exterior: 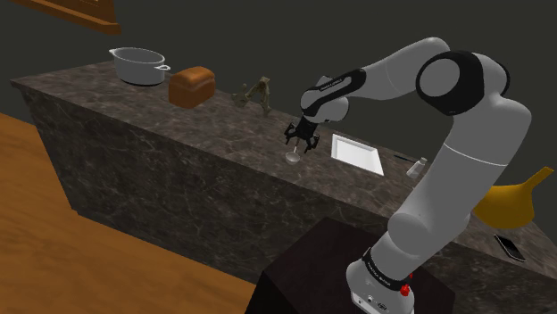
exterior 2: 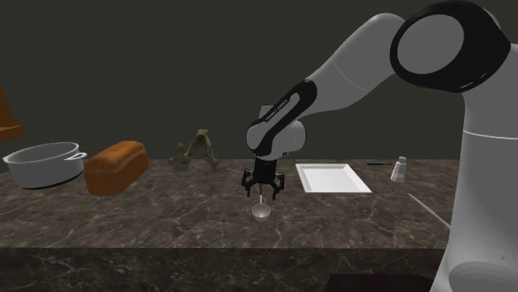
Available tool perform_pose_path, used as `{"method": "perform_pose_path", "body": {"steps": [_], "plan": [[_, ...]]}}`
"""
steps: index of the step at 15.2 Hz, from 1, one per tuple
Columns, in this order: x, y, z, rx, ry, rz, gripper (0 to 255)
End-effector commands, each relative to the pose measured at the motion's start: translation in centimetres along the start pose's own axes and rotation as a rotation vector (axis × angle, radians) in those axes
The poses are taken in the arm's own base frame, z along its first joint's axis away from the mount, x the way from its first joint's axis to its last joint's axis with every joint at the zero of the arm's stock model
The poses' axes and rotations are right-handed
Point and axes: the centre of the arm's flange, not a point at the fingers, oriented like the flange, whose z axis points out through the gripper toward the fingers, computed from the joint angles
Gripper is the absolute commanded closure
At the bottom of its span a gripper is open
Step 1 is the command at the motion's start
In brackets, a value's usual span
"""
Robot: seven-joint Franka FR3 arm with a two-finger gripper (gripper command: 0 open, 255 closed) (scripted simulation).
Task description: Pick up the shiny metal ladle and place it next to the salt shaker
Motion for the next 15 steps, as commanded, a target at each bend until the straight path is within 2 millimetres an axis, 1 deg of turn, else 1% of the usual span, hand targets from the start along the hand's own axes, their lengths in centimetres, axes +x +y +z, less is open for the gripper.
{"method": "perform_pose_path", "body": {"steps": [1,6,7,15], "plan": [[-0.02,-0.06,0.23,0.0,0.0,0.0,0],[-0.01,-0.06,0.23,0.0,0.0,0.0,0],[-0.01,-0.06,0.23,0.0,0.0,0.0,255],[-0.01,-0.06,0.23,0.0,0.0,0.0,255]]}}
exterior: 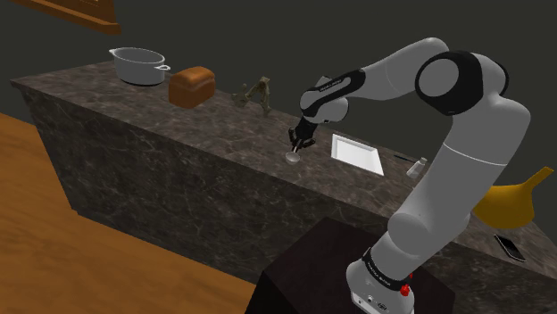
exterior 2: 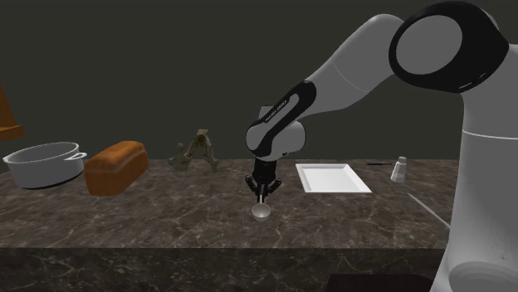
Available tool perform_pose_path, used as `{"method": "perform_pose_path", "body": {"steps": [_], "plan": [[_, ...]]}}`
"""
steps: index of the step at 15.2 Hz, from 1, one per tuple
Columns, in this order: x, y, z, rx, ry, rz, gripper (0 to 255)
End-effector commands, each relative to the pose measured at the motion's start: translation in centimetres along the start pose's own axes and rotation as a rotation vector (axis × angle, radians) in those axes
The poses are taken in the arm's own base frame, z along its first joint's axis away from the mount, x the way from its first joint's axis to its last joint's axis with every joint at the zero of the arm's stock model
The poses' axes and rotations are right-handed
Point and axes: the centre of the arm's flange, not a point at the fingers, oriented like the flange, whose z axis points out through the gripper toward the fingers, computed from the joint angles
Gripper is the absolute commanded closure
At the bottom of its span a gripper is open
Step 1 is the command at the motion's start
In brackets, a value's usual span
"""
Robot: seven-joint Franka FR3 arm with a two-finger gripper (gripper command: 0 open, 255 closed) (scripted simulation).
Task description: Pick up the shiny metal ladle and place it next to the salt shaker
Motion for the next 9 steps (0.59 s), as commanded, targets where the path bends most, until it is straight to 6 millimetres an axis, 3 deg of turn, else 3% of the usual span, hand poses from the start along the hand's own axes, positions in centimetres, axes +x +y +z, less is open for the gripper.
{"method": "perform_pose_path", "body": {"steps": [1,9], "plan": [[0.0,0.0,0.0,0.0,0.0,0.0,255],[-0.1,-0.5,-4.2,0.0,0.0,0.0,255]]}}
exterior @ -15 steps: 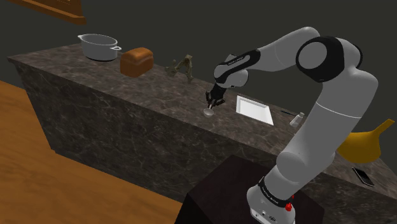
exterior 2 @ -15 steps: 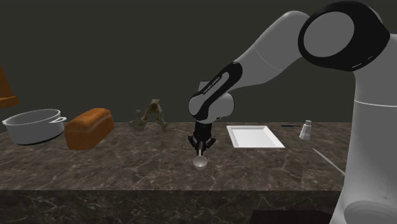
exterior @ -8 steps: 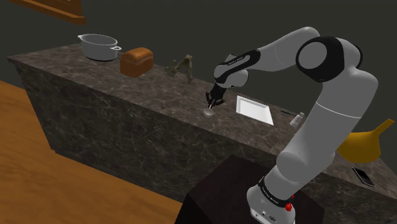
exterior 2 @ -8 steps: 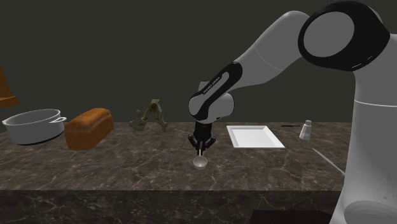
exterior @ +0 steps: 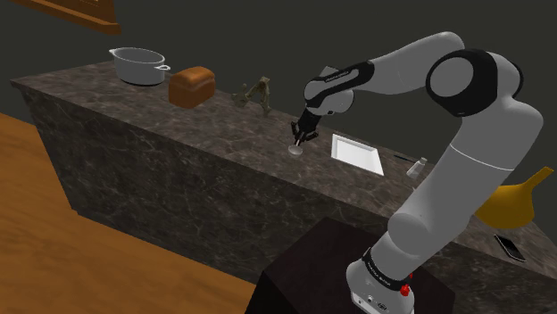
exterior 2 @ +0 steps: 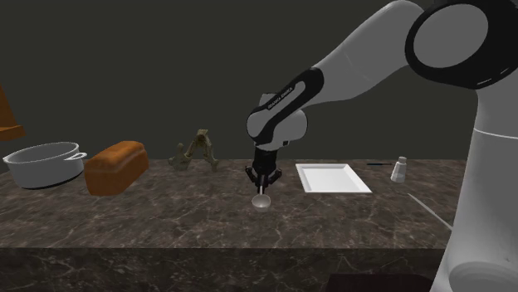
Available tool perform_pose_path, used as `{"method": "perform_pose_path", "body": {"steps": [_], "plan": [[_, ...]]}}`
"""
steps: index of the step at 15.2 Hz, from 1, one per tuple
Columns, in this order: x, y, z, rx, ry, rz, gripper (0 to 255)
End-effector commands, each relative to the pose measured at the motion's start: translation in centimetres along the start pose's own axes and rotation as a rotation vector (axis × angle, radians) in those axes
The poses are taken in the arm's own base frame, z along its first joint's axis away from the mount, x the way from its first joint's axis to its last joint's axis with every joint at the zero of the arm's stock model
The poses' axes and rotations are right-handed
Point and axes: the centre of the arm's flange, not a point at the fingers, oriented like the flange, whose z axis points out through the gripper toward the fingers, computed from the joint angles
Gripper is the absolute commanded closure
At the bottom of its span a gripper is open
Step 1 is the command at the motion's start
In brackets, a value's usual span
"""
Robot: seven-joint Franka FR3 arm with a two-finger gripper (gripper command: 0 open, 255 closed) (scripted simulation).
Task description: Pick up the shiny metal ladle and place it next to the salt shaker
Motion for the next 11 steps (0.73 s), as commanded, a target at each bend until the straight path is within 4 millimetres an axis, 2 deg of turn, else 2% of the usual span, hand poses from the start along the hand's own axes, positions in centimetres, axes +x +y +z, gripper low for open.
{"method": "perform_pose_path", "body": {"steps": [1,11], "plan": [[0.0,-0.2,-0.9,0.0,0.0,0.0,255],[-0.2,-0.8,-6.2,0.0,0.0,0.0,255]]}}
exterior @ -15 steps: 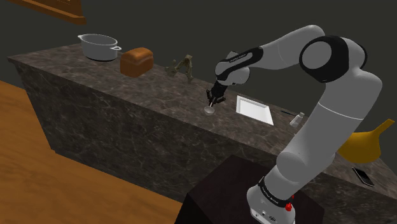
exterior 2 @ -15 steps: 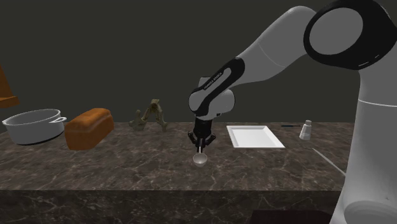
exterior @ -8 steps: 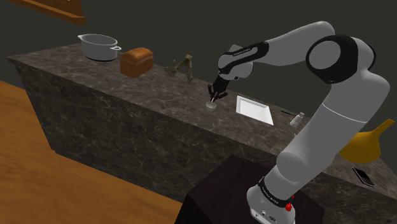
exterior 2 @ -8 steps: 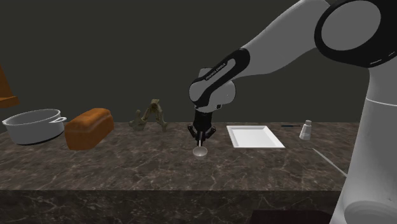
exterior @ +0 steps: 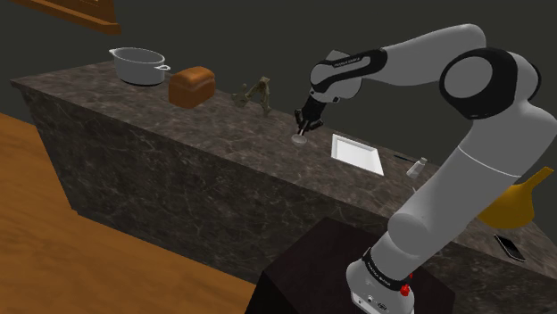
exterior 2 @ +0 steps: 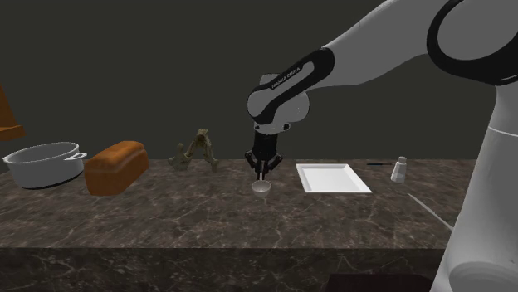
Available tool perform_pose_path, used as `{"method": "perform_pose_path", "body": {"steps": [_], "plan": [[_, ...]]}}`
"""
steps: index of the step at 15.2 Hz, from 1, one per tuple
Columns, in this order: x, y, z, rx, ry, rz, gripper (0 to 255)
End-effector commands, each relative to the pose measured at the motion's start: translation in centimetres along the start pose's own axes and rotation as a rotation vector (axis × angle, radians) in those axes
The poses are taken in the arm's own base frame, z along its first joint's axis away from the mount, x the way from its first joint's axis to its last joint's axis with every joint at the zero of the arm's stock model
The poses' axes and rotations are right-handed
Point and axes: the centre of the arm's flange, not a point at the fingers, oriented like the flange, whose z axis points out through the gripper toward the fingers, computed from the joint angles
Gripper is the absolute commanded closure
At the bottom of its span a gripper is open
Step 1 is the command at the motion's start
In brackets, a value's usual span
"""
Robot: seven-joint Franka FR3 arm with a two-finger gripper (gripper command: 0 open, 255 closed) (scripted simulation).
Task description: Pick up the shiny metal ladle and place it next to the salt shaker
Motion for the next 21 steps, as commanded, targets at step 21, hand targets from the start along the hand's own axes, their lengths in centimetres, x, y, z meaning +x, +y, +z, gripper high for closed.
{"method": "perform_pose_path", "body": {"steps": [21], "plan": [[-0.2,5.5,-9.3,0.0,0.0,0.0,255]]}}
